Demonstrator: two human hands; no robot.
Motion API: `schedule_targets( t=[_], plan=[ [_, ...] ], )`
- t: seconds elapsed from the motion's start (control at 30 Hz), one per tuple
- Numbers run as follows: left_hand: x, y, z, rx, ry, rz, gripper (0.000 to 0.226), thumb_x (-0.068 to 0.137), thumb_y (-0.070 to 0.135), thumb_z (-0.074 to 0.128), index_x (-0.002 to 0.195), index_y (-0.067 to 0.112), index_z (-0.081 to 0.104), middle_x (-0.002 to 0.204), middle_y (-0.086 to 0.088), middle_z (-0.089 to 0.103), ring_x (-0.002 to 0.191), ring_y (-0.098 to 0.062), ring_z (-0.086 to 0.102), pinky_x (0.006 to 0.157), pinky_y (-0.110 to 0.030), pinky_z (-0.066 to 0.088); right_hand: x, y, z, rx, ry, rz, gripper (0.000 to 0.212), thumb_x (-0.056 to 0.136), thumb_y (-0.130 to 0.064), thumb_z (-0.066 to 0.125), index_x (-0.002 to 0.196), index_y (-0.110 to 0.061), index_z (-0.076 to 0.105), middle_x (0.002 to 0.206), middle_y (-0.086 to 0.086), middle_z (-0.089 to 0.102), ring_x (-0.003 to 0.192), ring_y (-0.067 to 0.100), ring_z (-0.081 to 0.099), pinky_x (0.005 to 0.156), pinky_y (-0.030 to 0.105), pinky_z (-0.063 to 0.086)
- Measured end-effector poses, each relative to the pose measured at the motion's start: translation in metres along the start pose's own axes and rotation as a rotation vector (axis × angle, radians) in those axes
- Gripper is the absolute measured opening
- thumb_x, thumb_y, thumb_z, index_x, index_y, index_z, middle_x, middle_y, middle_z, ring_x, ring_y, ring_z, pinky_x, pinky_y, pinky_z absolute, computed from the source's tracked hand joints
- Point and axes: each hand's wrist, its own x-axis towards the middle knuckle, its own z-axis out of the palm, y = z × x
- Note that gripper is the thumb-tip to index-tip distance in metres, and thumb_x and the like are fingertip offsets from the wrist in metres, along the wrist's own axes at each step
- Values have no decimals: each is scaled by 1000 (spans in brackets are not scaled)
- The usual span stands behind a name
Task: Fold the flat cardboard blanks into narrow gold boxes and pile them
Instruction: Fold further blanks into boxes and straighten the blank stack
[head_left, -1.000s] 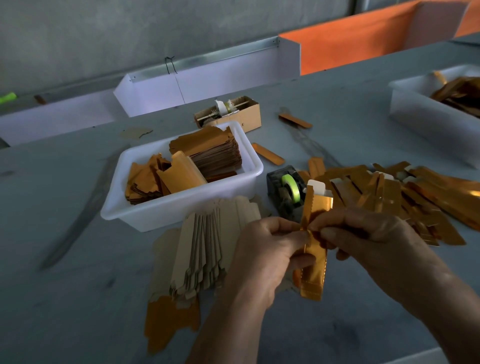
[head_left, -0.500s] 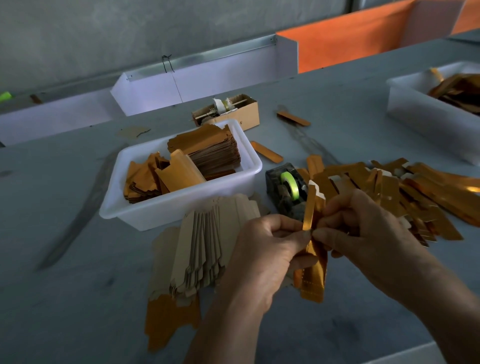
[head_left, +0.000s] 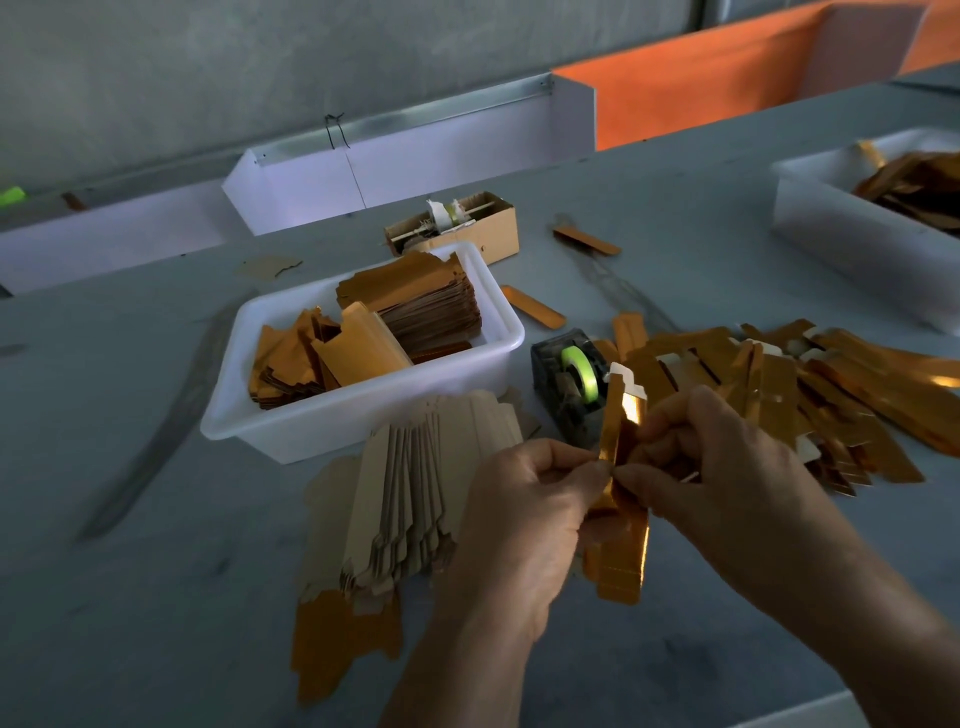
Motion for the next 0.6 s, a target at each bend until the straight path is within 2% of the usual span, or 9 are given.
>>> schedule_targets(
  t=[0.1, 0.17, 0.23, 0.33, 0.37, 0.43, 0.53, 0.6],
  plan=[
    [-2, -4, 6, 42, 68, 46, 11, 89, 10, 64, 79, 13, 68, 72, -5, 73, 66, -17, 72, 61, -27, 59, -4, -5, 1, -141, 63, -15, 28, 79, -28, 70, 90, -28, 45, 70, -12, 59, 63, 0, 59, 52, 15, 48],
    [-3, -7, 10, 102, 116, 76, 14, 89, 10, 64, 77, 17, 68, 74, -6, 72, 67, -19, 72, 68, -37, 60, -5, -8, 1, -187, 76, -2, 31, 78, -33, 70, 92, -28, 43, 71, -12, 57, 65, 3, 59, 57, 19, 50],
    [-4, -8, 9, 149, 144, 104, 14, 89, 12, 64, 78, 19, 67, 75, -5, 72, 68, -19, 72, 71, -43, 60, -5, -10, 0, -258, 73, 33, 35, 75, -45, 67, 93, -29, 42, 71, -12, 55, 63, 4, 57, 54, 22, 49],
    [-8, -3, 3, 162, 121, 116, 5, 91, 17, 63, 87, 18, 67, 81, -1, 74, 70, -11, 72, 66, -29, 60, -4, -7, -3, -307, 88, 57, 53, 58, -70, 50, 89, -28, 44, 68, -12, 53, 58, 2, 52, 47, 19, 39],
    [-9, 0, 0, 147, 102, 113, 5, 91, 18, 62, 90, 17, 67, 83, -1, 74, 71, -9, 72, 62, -25, 59, -5, -5, -1, -248, 74, 52, 55, 54, -70, 47, 89, -27, 46, 69, -13, 54, 60, 0, 53, 48, 17, 39],
    [-9, 3, -2, 180, 90, 128, 6, 92, 18, 62, 93, 17, 67, 84, -2, 73, 71, -8, 72, 60, -23, 58, -5, -2, 3, 28, -3, 70, 52, 53, -66, 49, 87, -27, 54, 71, -11, 60, 65, 1, 58, 56, 16, 41],
    [-12, 5, -2, 267, 90, 100, 12, 93, 23, 59, 105, 23, 61, 92, -2, 71, 71, -11, 71, 61, -25, 59, -7, 0, 12, 468, -132, 183, 43, 54, -53, 60, 86, -25, 65, 74, -3, 70, 71, 9, 66, 69, 28, 48],
    [-14, 7, -4, 280, 64, 28, 17, 93, 30, 57, 110, 28, 52, 92, -2, 70, 59, -6, 68, 50, -17, 53, -7, 3, 17, 515, -137, 207, 34, 60, -42, 61, 87, -22, 67, 76, -1, 71, 72, 10, 68, 70, 29, 48]
  ],
)
